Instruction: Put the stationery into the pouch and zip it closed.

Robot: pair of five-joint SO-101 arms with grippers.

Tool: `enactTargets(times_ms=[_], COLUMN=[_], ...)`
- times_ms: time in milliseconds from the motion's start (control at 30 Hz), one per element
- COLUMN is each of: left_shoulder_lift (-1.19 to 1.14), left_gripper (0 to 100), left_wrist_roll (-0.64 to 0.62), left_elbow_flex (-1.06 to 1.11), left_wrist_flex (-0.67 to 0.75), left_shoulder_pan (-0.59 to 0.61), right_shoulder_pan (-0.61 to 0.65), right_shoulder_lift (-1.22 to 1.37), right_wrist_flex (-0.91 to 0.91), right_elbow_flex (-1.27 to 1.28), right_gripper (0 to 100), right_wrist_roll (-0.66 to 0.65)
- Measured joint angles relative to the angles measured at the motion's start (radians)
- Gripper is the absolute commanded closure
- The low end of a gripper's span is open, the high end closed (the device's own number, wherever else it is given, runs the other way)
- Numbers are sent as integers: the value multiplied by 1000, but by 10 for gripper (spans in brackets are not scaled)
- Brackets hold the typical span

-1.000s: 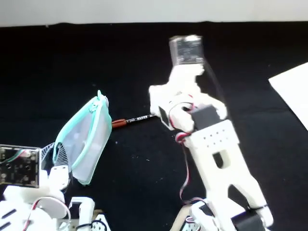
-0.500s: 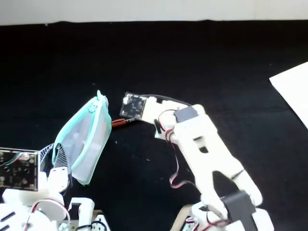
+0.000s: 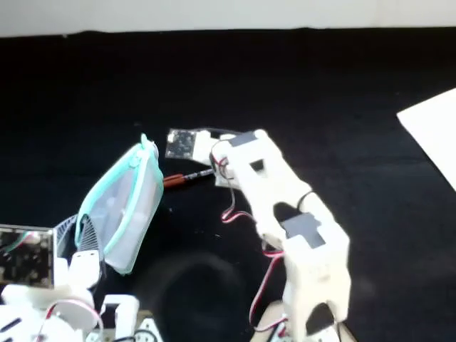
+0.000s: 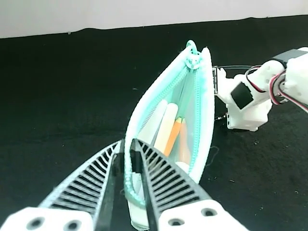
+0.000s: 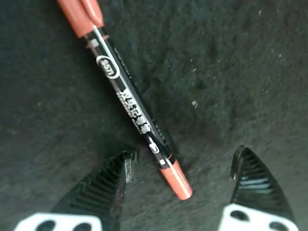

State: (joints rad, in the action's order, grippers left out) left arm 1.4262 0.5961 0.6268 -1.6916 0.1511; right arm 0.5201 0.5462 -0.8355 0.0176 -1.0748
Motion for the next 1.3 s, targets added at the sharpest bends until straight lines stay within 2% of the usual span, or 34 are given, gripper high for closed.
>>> enactTargets(times_ms=[67, 133, 333, 600, 800, 967, 1133, 1200, 1300], left_shoulder_lift=[0, 0, 0, 0, 0, 0, 0, 0, 0], left_gripper=[994, 994, 994, 994, 994, 994, 994, 994, 994], left_wrist_roll=[0, 0, 0, 0, 0, 0, 0, 0, 0], left_elbow_flex=[0, 0, 14, 14, 14, 14, 14, 14, 14], left_wrist_flex=[0, 3, 37, 37, 37, 37, 37, 37, 37], left_shoulder_pan=[0, 0, 0, 0, 0, 0, 0, 0, 0], right_shoulder_pan=[2, 2, -11, -84, -146, -233, -232, -230, -198], right_shoulder_lift=[81, 149, 288, 394, 405, 413, 413, 405, 345], right_wrist_flex=[-66, -157, -427, -580, -586, -585, -664, -718, -801], right_elbow_flex=[-81, -178, -471, -740, -876, -1115, -1485, -1611, -1654], right_gripper=[846, 985, 991, 991, 991, 992, 992, 992, 992], right_wrist_roll=[-52, -107, -124, 35, 264, 559, 881, 968, 1065])
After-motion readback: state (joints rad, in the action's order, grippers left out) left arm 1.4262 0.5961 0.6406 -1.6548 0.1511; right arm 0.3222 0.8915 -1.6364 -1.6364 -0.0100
